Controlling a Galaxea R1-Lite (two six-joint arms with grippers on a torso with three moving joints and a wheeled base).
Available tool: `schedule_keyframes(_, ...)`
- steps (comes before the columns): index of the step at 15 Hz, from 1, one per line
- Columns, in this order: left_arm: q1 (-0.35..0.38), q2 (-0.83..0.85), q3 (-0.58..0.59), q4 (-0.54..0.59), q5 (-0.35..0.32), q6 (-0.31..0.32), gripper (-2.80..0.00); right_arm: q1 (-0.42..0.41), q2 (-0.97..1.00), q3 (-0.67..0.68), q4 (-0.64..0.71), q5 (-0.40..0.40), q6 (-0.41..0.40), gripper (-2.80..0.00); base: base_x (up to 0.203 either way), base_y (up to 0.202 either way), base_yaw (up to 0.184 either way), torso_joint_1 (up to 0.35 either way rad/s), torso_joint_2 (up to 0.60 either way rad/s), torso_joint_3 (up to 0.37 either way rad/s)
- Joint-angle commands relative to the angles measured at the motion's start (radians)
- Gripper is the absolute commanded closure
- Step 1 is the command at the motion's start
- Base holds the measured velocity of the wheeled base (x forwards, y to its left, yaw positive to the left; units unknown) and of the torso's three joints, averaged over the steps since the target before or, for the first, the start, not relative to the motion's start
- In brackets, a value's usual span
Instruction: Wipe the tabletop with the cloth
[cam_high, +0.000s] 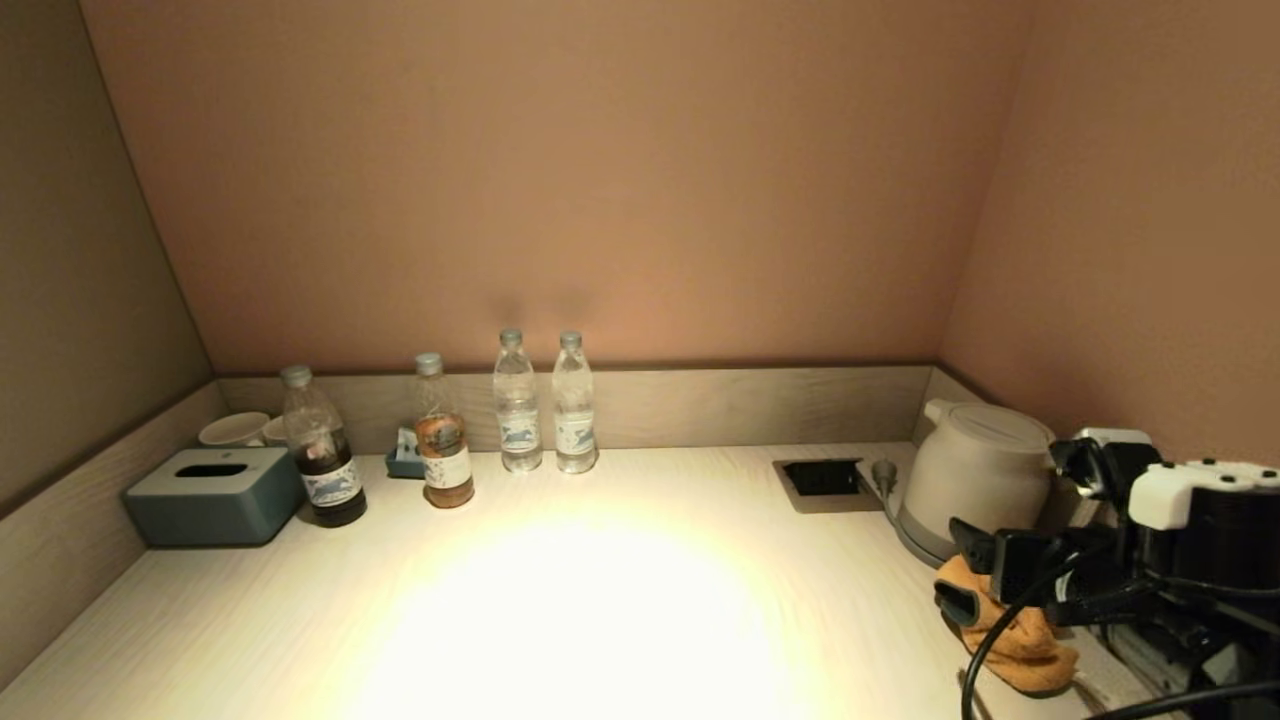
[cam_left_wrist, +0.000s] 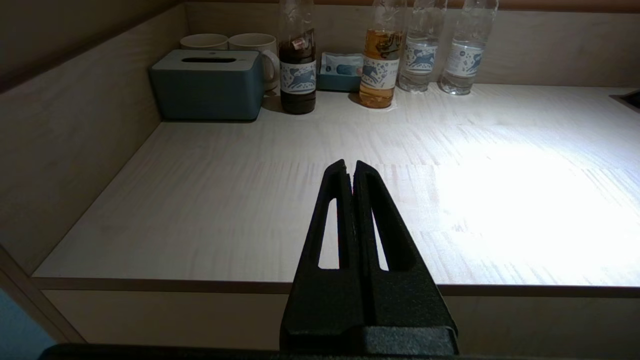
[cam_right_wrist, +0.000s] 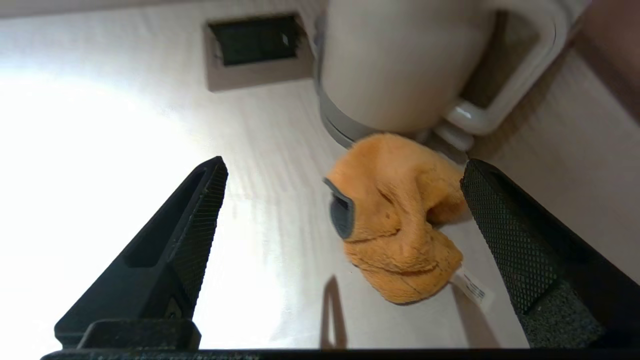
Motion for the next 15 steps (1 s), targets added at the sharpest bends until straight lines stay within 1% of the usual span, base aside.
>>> schedule_keyframes(1, 0.0, 0.002, 0.0, 0.0, 0.0, -0.001, 0.0, 0.041, -0.119, -0.011, 0.076, -0.001, -0.001, -2.8, 0.0, 0.0, 0.0, 0.0, 0.0, 0.0)
schedule_keyframes(3, 0.0, 0.002, 0.0, 0.0, 0.0, -0.001, 0.0, 0.058, -0.143, -0.028, 0.109, -0.002, -0.001, -2.8, 0.0, 0.0, 0.0, 0.0, 0.0, 0.0)
schedule_keyframes(4, 0.0, 0.002, 0.0, 0.0, 0.0, -0.001, 0.0, 0.07, -0.187, -0.051, 0.139, -0.001, -0.001, -2.8, 0.0, 0.0, 0.0, 0.0, 0.0, 0.0)
schedule_keyframes(5, 0.0, 0.002, 0.0, 0.0, 0.0, -0.001, 0.0, 0.081, -0.219, -0.073, 0.169, -0.002, -0.001, 0.0, 0.0, 0.0, 0.0, 0.0, 0.0, 0.0)
schedule_keyframes(7, 0.0, 0.002, 0.0, 0.0, 0.0, -0.001, 0.0, 0.095, -0.24, -0.095, 0.209, -0.001, -0.001, 0.0, 0.0, 0.0, 0.0, 0.0, 0.0, 0.0)
schedule_keyframes(9, 0.0, 0.002, 0.0, 0.0, 0.0, -0.001, 0.0, 0.113, -0.344, -0.164, 0.314, -0.001, -0.001, 0.0, 0.0, 0.0, 0.0, 0.0, 0.0, 0.0)
schedule_keyframes(11, 0.0, 0.002, 0.0, 0.0, 0.0, -0.001, 0.0, 0.123, -0.406, -0.24, 0.426, -0.001, -0.001, 0.0, 0.0, 0.0, 0.0, 0.0, 0.0, 0.0)
schedule_keyframes(13, 0.0, 0.002, 0.0, 0.0, 0.0, -0.001, 0.0, 0.126, -0.445, -0.286, 0.485, 0.0, -0.001, 0.0, 0.0, 0.0, 0.0, 0.0, 0.0, 0.0)
schedule_keyframes(15, 0.0, 0.002, 0.0, 0.0, 0.0, -0.001, 0.0, 0.126, -0.476, -0.3, 0.512, -0.001, -0.001, 0.0, 0.0, 0.0, 0.0, 0.0, 0.0, 0.0)
